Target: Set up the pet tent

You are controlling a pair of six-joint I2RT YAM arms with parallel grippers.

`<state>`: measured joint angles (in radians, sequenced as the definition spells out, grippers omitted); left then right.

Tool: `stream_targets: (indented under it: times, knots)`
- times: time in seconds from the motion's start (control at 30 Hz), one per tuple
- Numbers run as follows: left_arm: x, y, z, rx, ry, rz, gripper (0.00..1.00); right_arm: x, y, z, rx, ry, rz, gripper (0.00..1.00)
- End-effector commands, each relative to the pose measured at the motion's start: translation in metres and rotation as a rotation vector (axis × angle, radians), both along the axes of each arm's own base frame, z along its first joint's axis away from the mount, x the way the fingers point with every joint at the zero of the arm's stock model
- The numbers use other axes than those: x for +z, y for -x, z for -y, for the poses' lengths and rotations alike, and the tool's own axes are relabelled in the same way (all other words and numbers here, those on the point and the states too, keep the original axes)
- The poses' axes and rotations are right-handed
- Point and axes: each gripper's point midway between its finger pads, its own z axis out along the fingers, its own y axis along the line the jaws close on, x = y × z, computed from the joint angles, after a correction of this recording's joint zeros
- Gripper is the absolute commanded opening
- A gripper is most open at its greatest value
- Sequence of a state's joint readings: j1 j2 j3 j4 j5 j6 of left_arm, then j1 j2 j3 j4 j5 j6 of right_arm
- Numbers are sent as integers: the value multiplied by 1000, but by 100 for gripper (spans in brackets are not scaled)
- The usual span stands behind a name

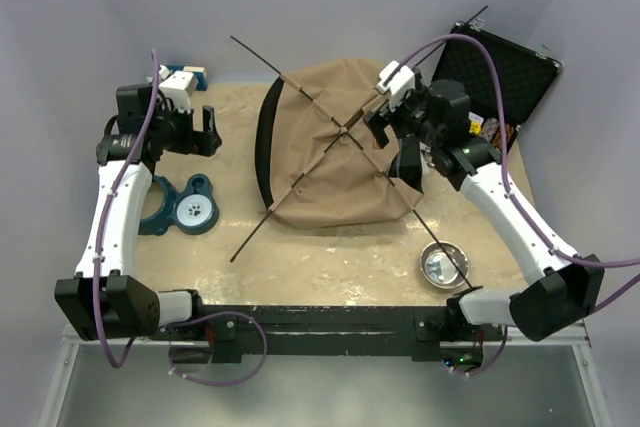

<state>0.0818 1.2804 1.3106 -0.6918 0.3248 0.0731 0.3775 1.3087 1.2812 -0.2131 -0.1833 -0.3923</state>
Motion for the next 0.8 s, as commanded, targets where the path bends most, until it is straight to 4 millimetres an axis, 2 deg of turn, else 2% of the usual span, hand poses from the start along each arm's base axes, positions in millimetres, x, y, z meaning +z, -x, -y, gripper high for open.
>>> stream_targets:
  times: [0.0, 0.07, 0.13, 0.23, 0.4, 0.47, 0.6, 0.7, 0.77]
  knots:
    - [2, 12, 20, -82, 77, -14, 100, 27, 24, -61, 248, 50, 99, 98]
    - [-5, 18, 25, -75, 152, -57, 100, 26, 38, -95, 357, 83, 129, 99]
    - [-3, 22, 23, -65, 233, -62, 100, 24, 56, -127, 446, 107, 172, 99]
    - [1, 25, 8, -14, 301, -57, 100, 14, 84, -173, 574, 175, 252, 99]
    - [3, 30, -13, 67, 414, -51, 100, -6, 119, -239, 743, 194, 299, 99]
    - [2, 32, -23, 104, 443, -46, 100, -20, 131, -262, 821, 230, 308, 99]
    - [2, 39, -36, 139, 477, -25, 100, -73, 156, -298, 953, 406, 368, 98]
    - [5, 44, -34, 120, 481, -4, 100, -112, 178, -311, 1105, 540, 403, 94]
    - [5, 46, -35, 120, 477, 8, 99, -131, 188, -319, 1181, 589, 411, 90]
